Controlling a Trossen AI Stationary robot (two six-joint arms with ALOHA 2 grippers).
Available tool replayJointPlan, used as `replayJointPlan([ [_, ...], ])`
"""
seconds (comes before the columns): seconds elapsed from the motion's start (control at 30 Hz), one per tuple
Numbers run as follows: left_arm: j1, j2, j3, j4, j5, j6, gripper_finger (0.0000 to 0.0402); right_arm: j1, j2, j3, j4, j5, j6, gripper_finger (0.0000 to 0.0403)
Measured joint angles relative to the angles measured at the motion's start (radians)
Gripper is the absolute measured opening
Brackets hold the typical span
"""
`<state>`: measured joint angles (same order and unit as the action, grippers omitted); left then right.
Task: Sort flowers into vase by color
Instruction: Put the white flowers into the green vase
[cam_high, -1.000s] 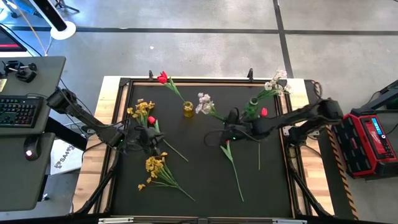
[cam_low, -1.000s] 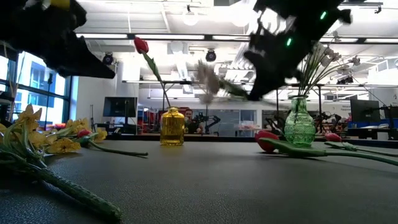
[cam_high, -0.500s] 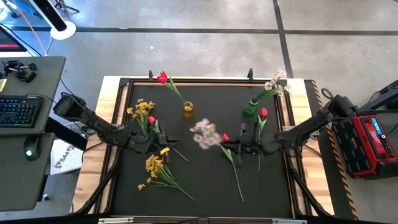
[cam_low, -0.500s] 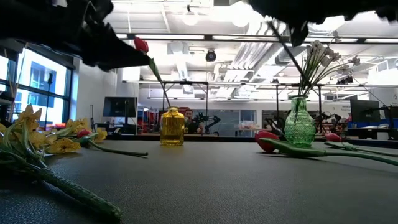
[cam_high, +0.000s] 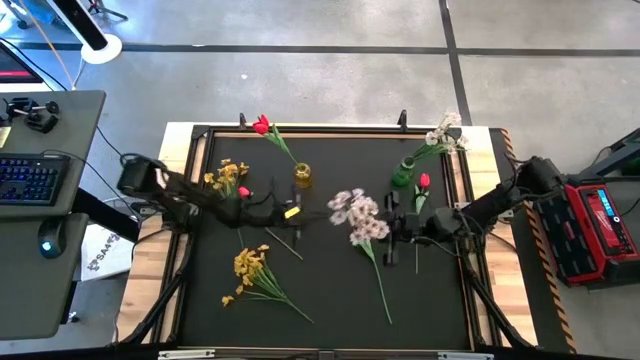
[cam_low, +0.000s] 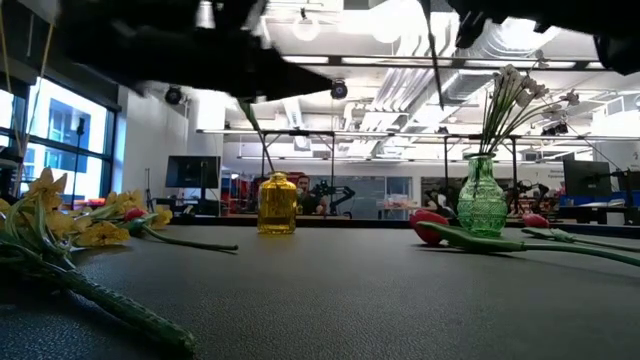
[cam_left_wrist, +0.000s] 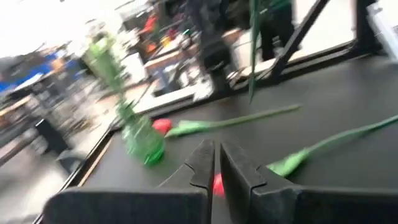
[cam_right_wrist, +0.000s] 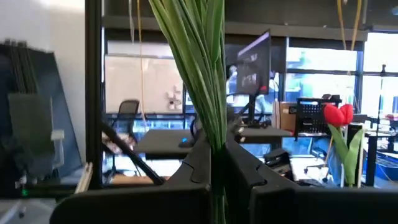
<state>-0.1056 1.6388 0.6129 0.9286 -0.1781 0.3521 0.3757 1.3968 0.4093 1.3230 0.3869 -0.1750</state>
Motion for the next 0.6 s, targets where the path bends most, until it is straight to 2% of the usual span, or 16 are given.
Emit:
replayJointPlan([
  [0.17,0.064,0.087,0.127,0.016,0.233,0.01,0.0062,-0.033,0.058,0.017,0.095,-0.081,-0.017,0.0002],
  [0.27,0.084,0.142,0.205,0.018,0.319,0.011,0.0099,-0.045,0.104,0.017,0.189,-0.119,-0.019,0.0002],
  [0.33,0.093,0.169,0.241,0.005,0.356,0.018,0.0126,-0.055,0.139,0.028,0.251,-0.138,-0.029,0.0002],
  [0.47,0.093,0.226,0.317,0.011,0.403,0.016,0.0171,-0.061,0.185,0.063,0.248,-0.133,-0.037,0.0002],
  [0.6,0.081,0.251,0.345,0.008,0.401,-0.005,0.0189,-0.061,0.225,0.096,0.247,-0.133,-0.064,0.0002],
])
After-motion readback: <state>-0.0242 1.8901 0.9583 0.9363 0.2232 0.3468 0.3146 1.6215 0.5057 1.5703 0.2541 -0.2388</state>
